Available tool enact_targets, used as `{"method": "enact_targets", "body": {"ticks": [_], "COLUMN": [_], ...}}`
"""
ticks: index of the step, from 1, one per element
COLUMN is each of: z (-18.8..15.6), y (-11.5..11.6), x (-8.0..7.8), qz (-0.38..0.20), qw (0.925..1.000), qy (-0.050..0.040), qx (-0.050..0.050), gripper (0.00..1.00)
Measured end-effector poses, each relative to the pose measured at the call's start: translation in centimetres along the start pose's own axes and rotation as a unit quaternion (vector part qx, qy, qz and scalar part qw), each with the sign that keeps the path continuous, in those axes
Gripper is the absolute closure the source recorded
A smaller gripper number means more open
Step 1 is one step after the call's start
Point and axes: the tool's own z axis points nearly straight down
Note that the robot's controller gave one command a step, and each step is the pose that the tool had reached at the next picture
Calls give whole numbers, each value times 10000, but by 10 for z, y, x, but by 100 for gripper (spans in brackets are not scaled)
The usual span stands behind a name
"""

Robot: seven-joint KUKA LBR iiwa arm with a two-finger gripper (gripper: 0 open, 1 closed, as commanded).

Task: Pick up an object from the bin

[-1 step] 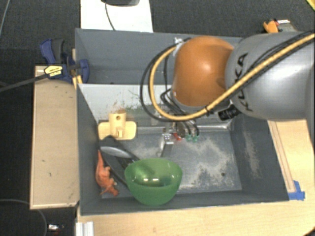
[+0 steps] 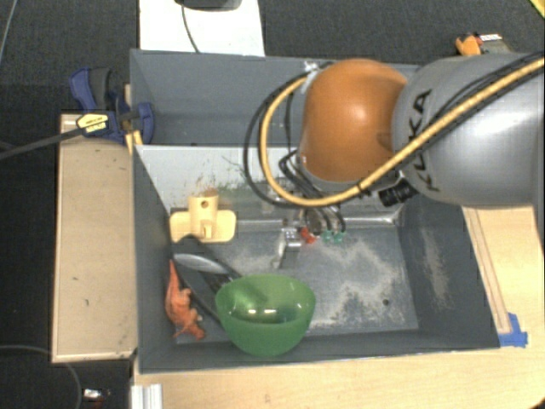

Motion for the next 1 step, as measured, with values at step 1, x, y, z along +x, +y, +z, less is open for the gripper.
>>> {"method": "enact_targets", "body": {"ticks": [1], "z": [81], "y": [15], "x": [21], "qz": [88], "qw": [10000], "qy": [-16], "qx": [-9], "gripper": [0]}}
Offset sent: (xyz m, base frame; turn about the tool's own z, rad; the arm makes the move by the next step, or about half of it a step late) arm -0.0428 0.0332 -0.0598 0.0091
